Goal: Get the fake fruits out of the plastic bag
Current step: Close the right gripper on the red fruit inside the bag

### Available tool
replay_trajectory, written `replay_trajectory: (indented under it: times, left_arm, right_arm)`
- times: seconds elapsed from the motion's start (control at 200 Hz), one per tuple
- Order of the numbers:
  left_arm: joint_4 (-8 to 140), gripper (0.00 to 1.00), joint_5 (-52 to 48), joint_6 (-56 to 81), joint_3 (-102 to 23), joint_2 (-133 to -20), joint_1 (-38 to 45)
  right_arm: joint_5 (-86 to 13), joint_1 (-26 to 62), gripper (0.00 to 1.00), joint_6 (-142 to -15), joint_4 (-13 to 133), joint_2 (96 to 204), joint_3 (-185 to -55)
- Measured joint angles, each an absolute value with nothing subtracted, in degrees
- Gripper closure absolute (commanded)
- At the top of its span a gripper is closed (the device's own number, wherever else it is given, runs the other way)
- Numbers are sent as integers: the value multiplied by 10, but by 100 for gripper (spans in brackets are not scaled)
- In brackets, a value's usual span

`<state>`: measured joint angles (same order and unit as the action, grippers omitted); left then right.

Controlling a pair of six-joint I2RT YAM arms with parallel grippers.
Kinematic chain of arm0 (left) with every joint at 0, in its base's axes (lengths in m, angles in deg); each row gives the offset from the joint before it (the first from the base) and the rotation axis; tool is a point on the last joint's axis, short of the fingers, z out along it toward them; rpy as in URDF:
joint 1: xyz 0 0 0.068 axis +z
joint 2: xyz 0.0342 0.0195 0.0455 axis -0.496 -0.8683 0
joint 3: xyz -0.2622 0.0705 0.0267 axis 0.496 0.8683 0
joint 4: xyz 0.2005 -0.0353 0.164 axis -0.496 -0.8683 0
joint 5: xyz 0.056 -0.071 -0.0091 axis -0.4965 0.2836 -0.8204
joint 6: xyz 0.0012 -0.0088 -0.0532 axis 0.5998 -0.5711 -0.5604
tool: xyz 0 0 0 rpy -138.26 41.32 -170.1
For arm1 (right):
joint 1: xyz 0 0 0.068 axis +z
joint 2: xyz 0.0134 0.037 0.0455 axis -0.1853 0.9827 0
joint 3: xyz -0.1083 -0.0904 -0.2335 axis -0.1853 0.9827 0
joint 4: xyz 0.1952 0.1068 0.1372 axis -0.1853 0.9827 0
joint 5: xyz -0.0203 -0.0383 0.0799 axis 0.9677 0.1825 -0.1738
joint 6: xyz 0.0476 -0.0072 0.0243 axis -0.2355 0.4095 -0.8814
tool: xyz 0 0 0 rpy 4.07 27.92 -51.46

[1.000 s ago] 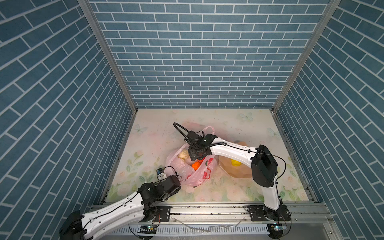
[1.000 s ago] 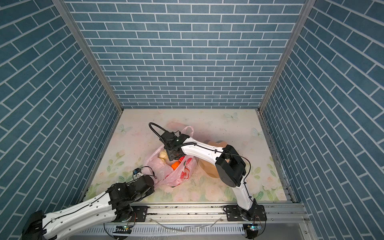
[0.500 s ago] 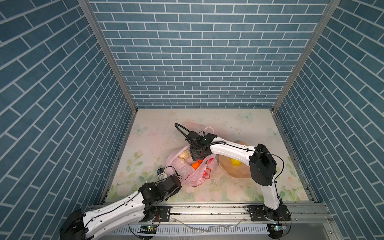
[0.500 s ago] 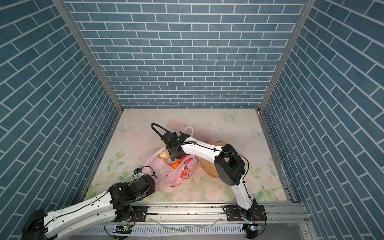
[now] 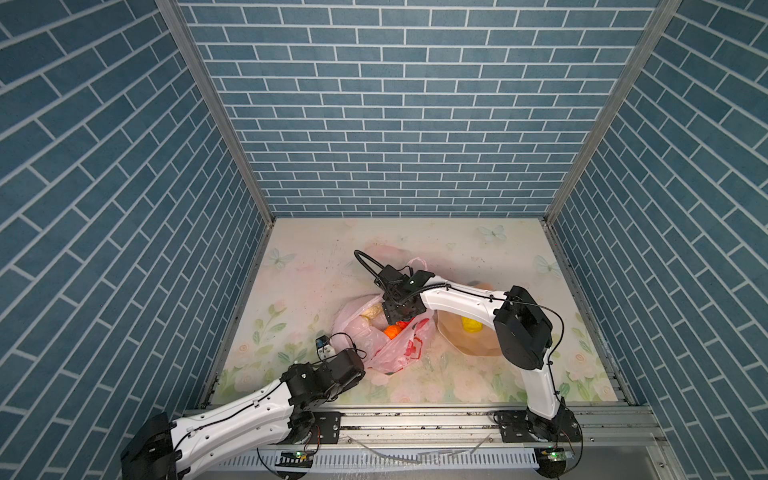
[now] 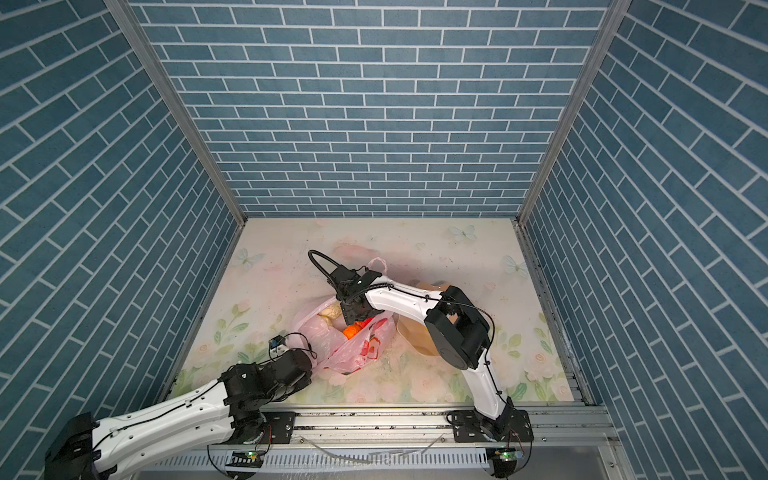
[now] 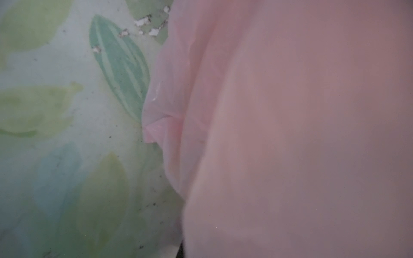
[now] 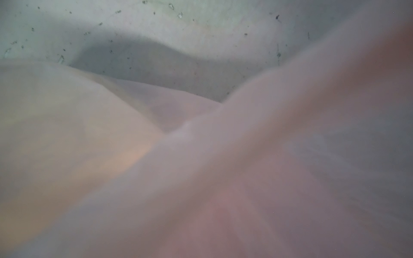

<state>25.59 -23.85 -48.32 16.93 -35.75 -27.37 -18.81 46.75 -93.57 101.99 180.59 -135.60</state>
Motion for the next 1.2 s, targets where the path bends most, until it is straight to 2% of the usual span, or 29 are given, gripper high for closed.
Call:
replay_trajectory:
  times: [0.16, 0.39, 0.525, 0.8, 1.2]
  left_arm:
    - [256, 87, -239, -483, 163, -368, -274]
    - [255, 87, -242, -481, 153, -379, -274]
    - [255, 87, -245, -478, 144, -382, -274]
    - [254, 87, -255, -469, 119, -398, -275]
    - [225, 86, -271, -462, 92, -392, -275]
  right_arm:
    - [-197, 467, 30, -936, 1010, 1807, -1345]
    - [-199, 467, 54, -939, 997, 1806, -1339]
    - [-199, 466, 61, -939, 993, 1804, -1335]
    - [-199, 466, 68, -933, 994, 1781, -1328]
    - [-239, 466, 70, -913, 993, 1688, -1328]
